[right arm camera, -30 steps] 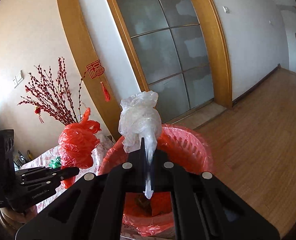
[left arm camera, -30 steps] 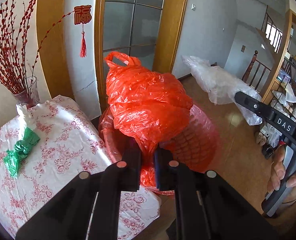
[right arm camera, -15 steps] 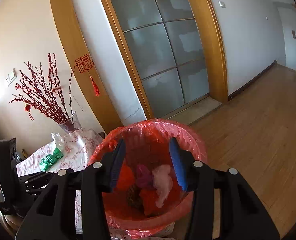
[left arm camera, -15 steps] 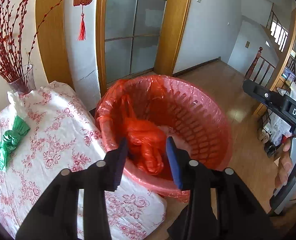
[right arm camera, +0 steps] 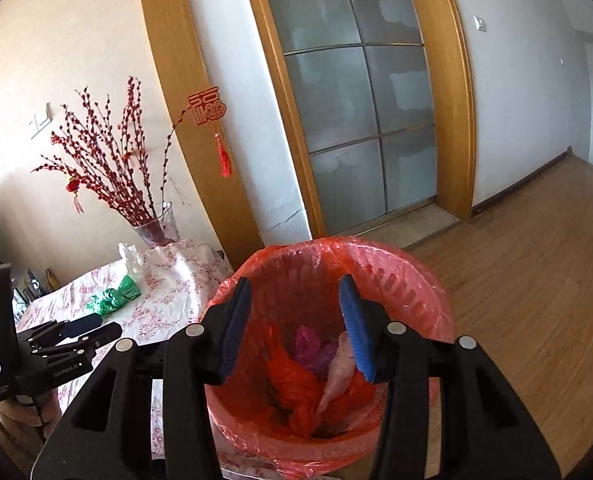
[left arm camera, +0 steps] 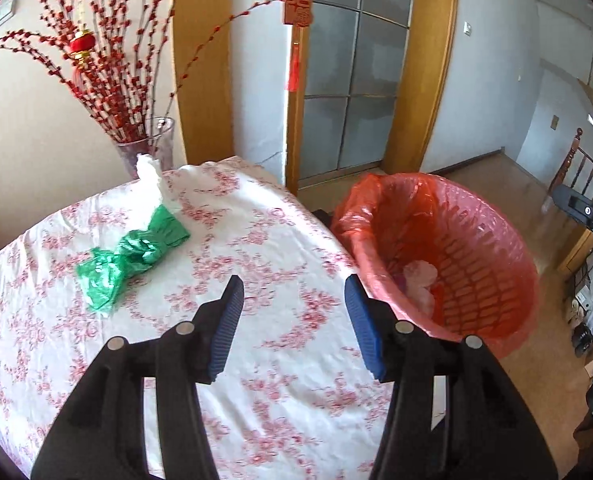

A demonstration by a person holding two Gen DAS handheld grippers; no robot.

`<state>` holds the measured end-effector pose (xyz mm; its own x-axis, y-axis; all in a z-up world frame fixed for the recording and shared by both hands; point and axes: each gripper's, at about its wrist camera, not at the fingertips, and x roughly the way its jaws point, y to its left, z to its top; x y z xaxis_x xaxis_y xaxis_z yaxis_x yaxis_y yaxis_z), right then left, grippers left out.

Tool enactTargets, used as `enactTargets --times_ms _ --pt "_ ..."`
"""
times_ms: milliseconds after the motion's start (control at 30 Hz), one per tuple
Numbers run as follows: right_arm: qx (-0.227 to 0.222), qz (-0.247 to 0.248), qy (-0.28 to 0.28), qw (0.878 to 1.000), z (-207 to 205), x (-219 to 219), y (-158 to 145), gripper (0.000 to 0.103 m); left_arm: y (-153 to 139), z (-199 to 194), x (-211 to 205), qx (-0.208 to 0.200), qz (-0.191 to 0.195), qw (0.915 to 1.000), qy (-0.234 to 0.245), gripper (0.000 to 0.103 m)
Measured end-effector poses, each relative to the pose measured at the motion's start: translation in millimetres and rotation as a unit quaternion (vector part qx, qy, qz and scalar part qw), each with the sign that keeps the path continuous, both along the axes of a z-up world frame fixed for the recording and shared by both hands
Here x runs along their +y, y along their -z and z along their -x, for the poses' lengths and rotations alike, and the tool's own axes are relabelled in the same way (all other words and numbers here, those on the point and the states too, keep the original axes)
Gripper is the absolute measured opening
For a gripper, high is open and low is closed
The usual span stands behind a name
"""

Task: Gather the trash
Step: 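Carry both bags over the wastebasket and open both grippers to drop them, then grasp the green bag with the right gripper while the left grasps the white tissue bag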

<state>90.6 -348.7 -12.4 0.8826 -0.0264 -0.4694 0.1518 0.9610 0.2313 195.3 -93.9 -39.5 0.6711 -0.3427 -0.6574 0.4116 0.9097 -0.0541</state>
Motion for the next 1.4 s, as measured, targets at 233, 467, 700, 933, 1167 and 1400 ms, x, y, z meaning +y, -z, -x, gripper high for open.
enactTargets --times_ms 233,467,700,933,1167,1400 --pt "0.021 0.004 -0.08 0.997 -41.2 70.0 7.4 0.047 -3.0 -14.2 89.5 -0.014 0.001 0.9956 -0.092 0.054" --pt "0.05 -0.008 -0.159 0.986 -108.4 178.7 26.5 0.047 -8.7 -13.0 186.8 -0.04 -0.011 0.9813 -0.188 0.057" --pt "0.106 -0.027 -0.14 0.984 -184.8 267.4 58.1 0.047 -6.3 -17.2 257.5 -0.033 0.01 0.9673 -0.251 0.057" --pt "0.153 -0.006 -0.078 0.985 -222.6 300.5 82.1 0.059 -4.4 -23.7 282.5 -0.032 0.017 0.964 -0.263 0.057" --pt "0.166 -0.002 -0.099 0.981 -209.9 289.0 90.8 0.04 -3.8 -30.8 275.5 -0.028 0.016 0.968 -0.249 0.057" --pt "0.177 0.008 -0.102 0.979 -154.7 233.6 91.5 0.04 -1.2 -51.1 231.9 -0.007 0.02 0.9798 -0.199 0.057"
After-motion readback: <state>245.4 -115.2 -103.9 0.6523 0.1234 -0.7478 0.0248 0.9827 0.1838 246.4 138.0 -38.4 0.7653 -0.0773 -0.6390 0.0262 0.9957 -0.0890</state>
